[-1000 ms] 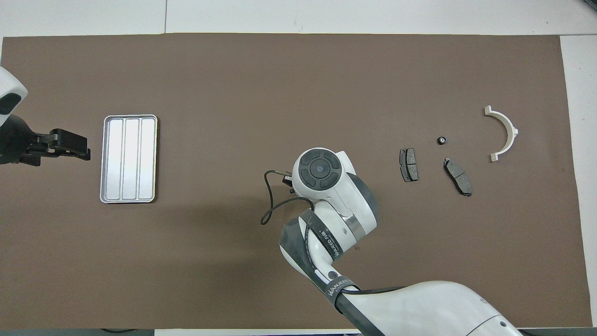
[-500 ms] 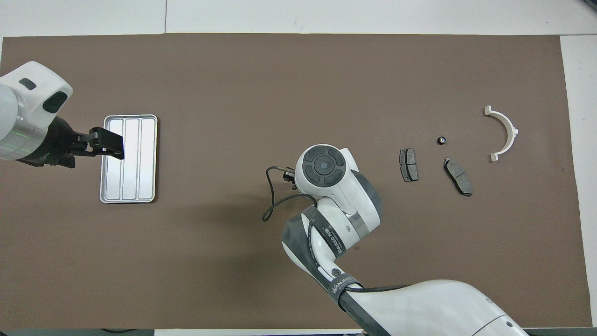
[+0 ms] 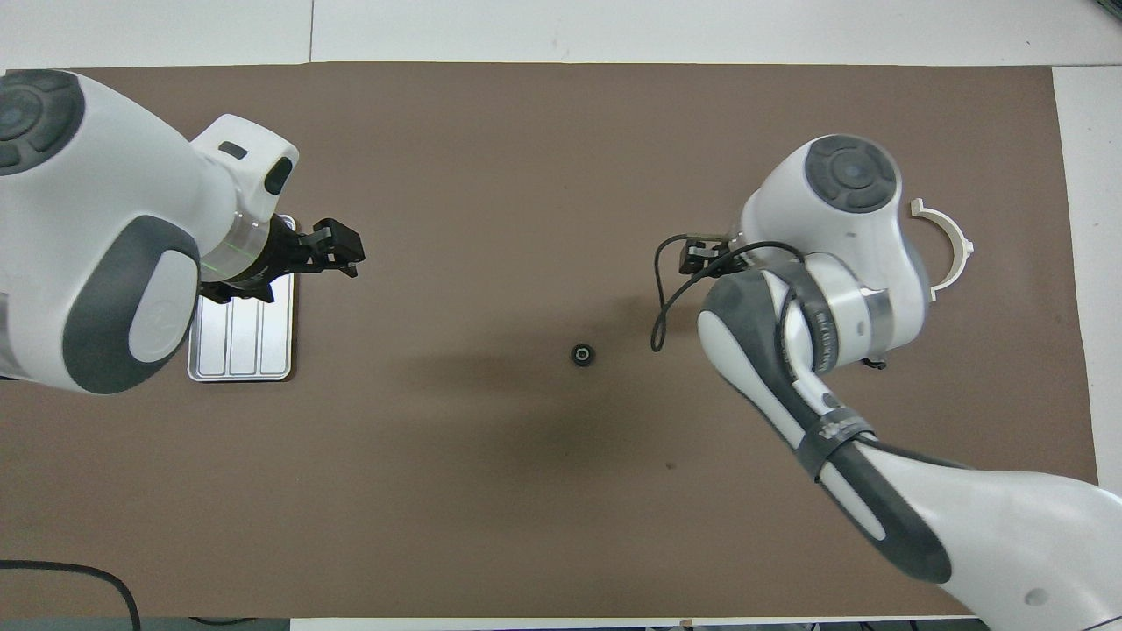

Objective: Pick bearing gear from pile to tray

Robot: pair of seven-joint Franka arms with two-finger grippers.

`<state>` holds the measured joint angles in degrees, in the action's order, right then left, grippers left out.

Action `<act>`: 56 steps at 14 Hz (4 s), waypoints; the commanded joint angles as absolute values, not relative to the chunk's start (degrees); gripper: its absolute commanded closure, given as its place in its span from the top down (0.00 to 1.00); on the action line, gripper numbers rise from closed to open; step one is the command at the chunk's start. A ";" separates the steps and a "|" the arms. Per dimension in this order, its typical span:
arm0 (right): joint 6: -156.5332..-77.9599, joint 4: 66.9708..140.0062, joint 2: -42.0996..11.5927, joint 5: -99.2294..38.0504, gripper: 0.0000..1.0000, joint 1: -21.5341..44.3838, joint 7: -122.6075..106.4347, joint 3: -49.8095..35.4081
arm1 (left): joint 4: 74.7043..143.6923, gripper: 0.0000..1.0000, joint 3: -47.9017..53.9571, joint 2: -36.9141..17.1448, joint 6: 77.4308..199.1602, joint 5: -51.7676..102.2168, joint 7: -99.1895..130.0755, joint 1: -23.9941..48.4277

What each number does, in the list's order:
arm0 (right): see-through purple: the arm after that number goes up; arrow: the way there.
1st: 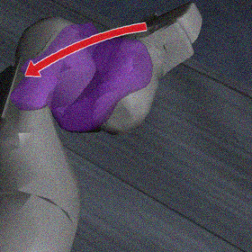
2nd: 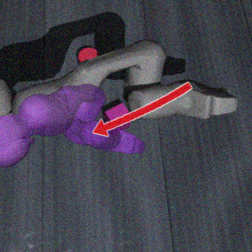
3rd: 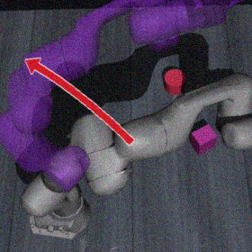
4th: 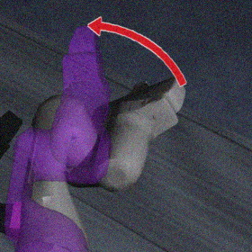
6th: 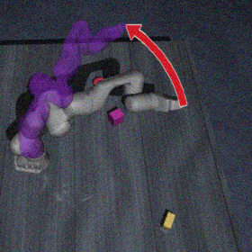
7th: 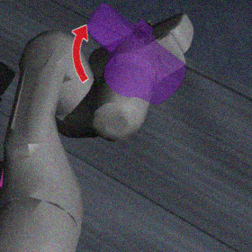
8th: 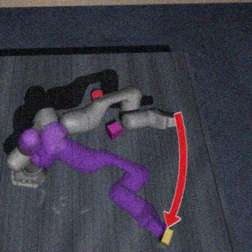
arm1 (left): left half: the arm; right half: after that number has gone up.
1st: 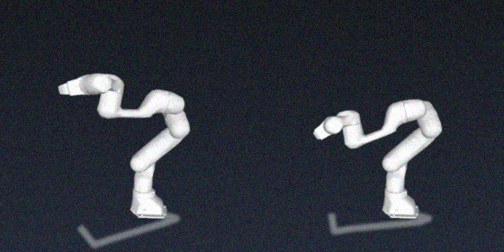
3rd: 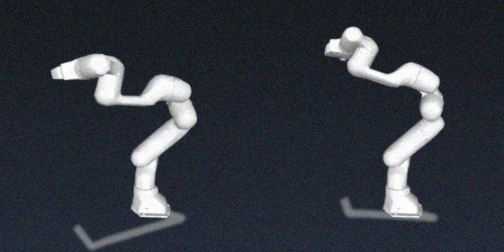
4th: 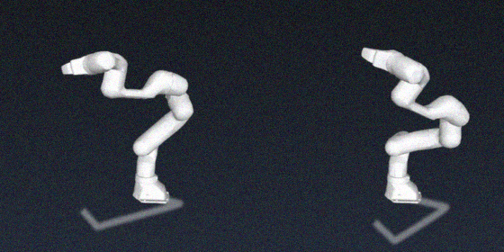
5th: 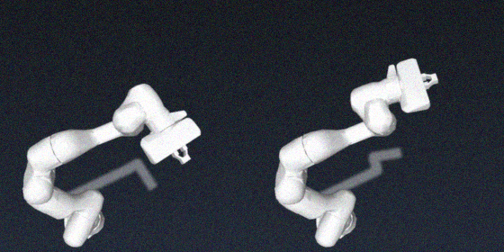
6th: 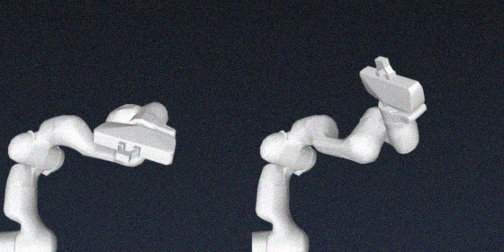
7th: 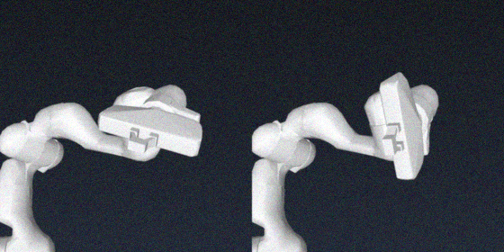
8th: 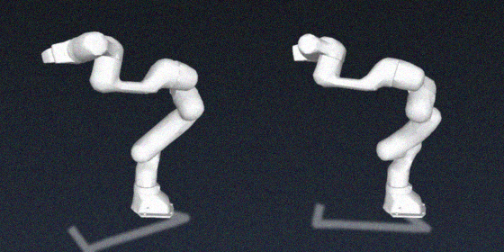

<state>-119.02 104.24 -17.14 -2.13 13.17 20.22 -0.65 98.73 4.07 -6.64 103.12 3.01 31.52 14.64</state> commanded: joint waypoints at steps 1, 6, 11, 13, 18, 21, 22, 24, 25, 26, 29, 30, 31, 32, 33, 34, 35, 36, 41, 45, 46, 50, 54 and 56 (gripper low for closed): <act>-117.86 104.76 -16.17 -3.61 0.83 6.44 6.11 -1.32 | 100.36 1.00 3.25 -8.34 108.44 3.52 39.88 20.64; -119.79 106.61 -16.26 -3.08 0.83 -0.08 -5.26 -1.32 | 95.55 1.00 2.90 -20.27 113.56 2.90 53.51 33.89; -126.11 108.54 -18.01 -1.50 0.83 -1.14 -7.29 -1.23 | 96.94 1.00 2.99 -26.19 126.11 3.16 60.03 38.67; -127.35 108.54 -19.07 -0.53 0.83 -1.23 -7.21 -1.23 | 97.47 1.00 3.08 -26.37 125.42 3.08 60.03 38.93; -129.28 108.37 -20.56 0.44 0.82 -1.41 -7.12 -1.23 | 99.67 1.00 2.99 -26.98 125.77 3.25 60.20 42.44; -130.52 108.37 -21.79 0.53 0.82 -1.41 -6.94 -1.23 | 99.58 1.00 2.90 -28.21 125.42 3.25 60.21 43.24; -130.52 108.37 -21.97 0.53 0.81 -1.32 -6.77 -1.23 | 99.67 0.96 2.90 -28.65 125.85 3.16 60.21 43.16; -130.60 108.37 -22.41 0.53 0.81 -1.14 -6.59 -1.23 | 99.49 0.95 2.90 -28.91 126.12 3.25 60.21 43.15; -131.30 108.46 -22.59 0.44 0.81 -1.14 -6.68 -1.23 | 99.32 0.95 2.90 -28.92 126.12 3.25 60.21 42.98; -131.83 108.46 -22.94 0.53 0.81 -1.14 -6.68 -1.23 | 99.23 0.89 2.90 -29.18 126.21 3.25 60.21 42.98; -131.92 108.54 -23.29 0.44 0.79 -1.14 -6.59 -1.23 | 99.23 0.55 2.81 -29.35 126.30 3.25 60.21 42.98; -131.92 108.54 -23.29 0.53 0.74 -1.14 -6.68 -1.23 | 99.23 0.29 2.81 -29.36 126.39 3.25 60.21 42.72; -131.92 108.63 -23.29 0.53 0.73 -1.14 -6.68 -1.23 | 99.23 0.15 2.81 -29.53 127.00 3.25 60.21 42.45; -131.92 108.72 -23.47 0.53 0.69 -1.14 -6.59 -1.23 | 99.23 0.09 2.81 -29.62 127.78 3.16 60.21 42.28; -131.92 108.72 -23.55 0.53 0.66 -1.14 -6.59 -1.23 | 99.23 0.04 2.73 -29.62 128.23 3.25 60.21 42.28; -131.92 108.72 -23.73 0.53 0.57 -1.14 -6.59 -1.23 | 99.23 0.00 2.72 -29.62 128.06 3.25 60.21 42.28; -131.84 108.63 -23.64 0.53 0.42 -1.14 -6.59 -1.23 | 99.14 0.00 2.64 -29.53 127.27 3.25 60.29 42.28; -131.84 108.72 -23.73 0.53 0.18 -1.14 -6.59 -1.23 | 98.62 0.00 2.29 -29.53 125.70 3.25 61.34 42.28; -130.17 106.01 -22.86 2.54 0.00 -1.06 -6.77 -1.23 | 97.21 0.00 1.41 -24.88 116.91 2.73 60.74 37.98; -117.01 94.77 -22.24 2.37 0.00 0.26 -3.02 -1.84 | 104.21 0.01 1.49 -15.06 110.84 2.99 47.07 27.98; -115.16 93.27 -21.63 2.37 0.00 1.74 1.01 -2.02 | 107.20 0.01 1.49 -12.07 110.74 3.16 42.58 24.90; -106.02 85.62 -21.01 2.29 0.00 12.97 22.61 -2.02 | 113.81 0.04 1.41 -7.12 110.92 3.25 24.21 13.74; -107.05 84.99 -20.13 1.67 0.00 25.20 48.91 -2.02 | 114.86 0.04 1.32 -7.21 114.60 3.25 10.13 5.55; -108.53 86.47 -19.43 1.49 0.00 29.94 57.70 -2.11 | 118.54 0.04 1.32 -6.34 119.07 3.16 8.27 3.79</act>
